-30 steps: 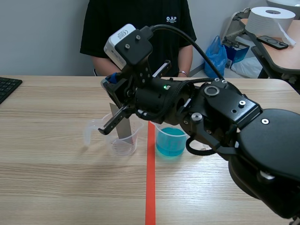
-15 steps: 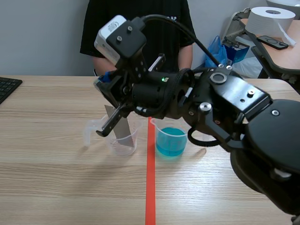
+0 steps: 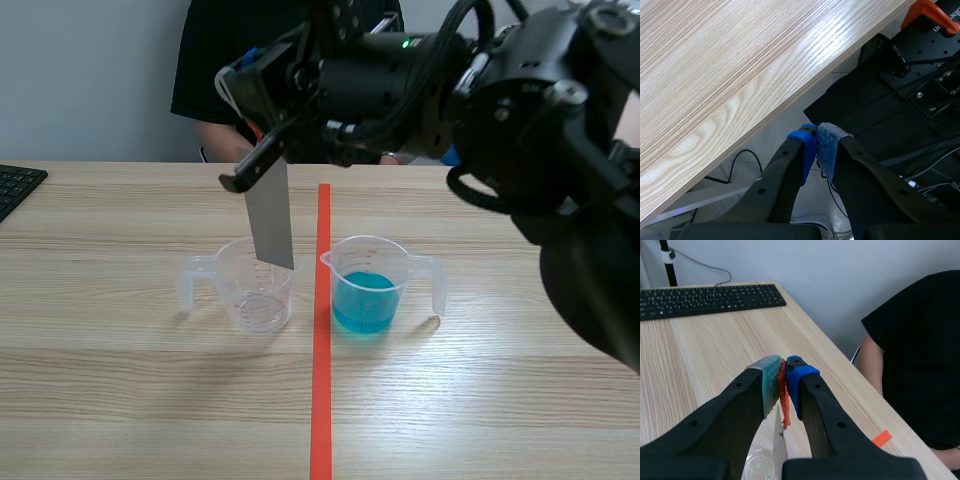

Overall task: Do the redox reaction experiment.
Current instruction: 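Move the plate over the blue solution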

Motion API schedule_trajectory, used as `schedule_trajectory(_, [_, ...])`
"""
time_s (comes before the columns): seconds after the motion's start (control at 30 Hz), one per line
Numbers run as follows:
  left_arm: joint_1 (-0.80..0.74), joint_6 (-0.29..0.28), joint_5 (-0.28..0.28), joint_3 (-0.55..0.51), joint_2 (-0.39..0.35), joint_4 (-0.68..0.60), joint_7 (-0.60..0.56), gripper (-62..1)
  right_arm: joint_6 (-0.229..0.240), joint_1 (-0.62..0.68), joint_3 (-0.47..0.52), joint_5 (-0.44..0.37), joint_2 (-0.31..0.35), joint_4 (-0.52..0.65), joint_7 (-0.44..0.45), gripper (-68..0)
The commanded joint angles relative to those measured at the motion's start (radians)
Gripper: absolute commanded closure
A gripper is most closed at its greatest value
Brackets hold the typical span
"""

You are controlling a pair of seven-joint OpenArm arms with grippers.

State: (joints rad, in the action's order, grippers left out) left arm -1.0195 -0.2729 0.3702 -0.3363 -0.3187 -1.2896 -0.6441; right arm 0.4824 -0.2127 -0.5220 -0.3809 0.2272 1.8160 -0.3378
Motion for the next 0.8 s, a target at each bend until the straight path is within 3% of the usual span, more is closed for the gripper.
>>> schedule_trajectory(0.0, [-0.008,0.001,-0.007,-0.006,0.000,-0.005,-0.011,-3.8,0.011,-0.023,0.028,-0.040,0.003,0.037,-0.018,-1.3])
schedule_trajectory(0.3, [-0.008,0.001,-0.007,-0.006,0.000,-0.005,-0.011,-3.8,0.070,-0.023,0.178,-0.213,0.009,0.123,-0.180,-1.3])
schedule_trajectory(0.77, [-0.008,0.001,-0.007,-0.006,0.000,-0.005,-0.011,-3.8,0.088,-0.023,0.303,-0.430,0.182,0.123,-0.210,-1.3])
